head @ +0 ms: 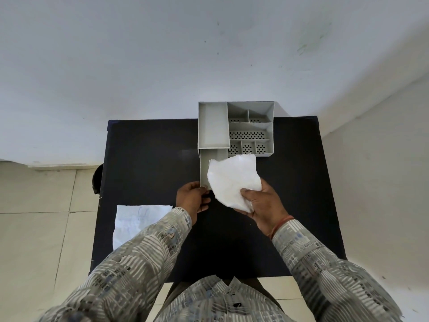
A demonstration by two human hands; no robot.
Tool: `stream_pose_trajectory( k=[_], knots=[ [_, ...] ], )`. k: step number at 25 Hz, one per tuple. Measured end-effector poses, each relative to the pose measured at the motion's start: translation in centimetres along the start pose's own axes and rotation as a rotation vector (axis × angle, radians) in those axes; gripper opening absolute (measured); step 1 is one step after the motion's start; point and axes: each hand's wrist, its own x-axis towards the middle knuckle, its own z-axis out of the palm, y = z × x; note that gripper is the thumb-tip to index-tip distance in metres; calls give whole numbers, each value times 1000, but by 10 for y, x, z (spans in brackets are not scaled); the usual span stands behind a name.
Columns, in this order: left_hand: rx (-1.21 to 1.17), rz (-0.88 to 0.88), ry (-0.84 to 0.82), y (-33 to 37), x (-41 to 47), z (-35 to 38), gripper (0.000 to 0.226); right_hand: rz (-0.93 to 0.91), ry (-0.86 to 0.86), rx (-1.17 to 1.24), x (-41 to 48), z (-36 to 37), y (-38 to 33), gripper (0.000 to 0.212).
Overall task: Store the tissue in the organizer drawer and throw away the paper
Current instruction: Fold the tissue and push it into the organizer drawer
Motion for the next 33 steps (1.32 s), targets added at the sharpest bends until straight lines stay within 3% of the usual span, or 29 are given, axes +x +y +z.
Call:
stream_pose_trajectory(
  k=[3,5,9,12,14,16,19,22,24,27,29,33],
  knots=[
    [-15,-10,-9,0,-4,-2,20,-8,2,2,0,3,1,50],
    [-13,-15,11,0,-6,-4,37,-4,-5,8,1,4,2,49],
    [-7,7,185,10,-31,-12,48,14,-47,33,2,9,3,50],
    [-94,21,-83,25,-60,-20,42,21,-65,10,6,19,8,50],
    [76,161,-165,27,-69,-22,29,-27,-49,-264,10,28,9,48],
    [325,319,-60,27,-69,-24,43,-96,-25,-607,15,32,13,51],
    [612,536,64,30,-68,-25,62,-244,55,-766,14,31,18,58],
    [875,727,95,32,-72,-22,41,-449,67,-1032,10,30,20,67],
    [1004,806,93,34,-75,-20,25,-554,61,-1128,9,32,20,61],
    [1109,886,94,34,-71,-16,29,-704,119,-1237,14,35,19,46],
    [1147,884,97,36,-64,-12,31,-735,139,-1297,20,39,16,48],
    [1088,654,93,43,-45,-11,38,-594,81,-1489,31,45,7,68]
  ],
)
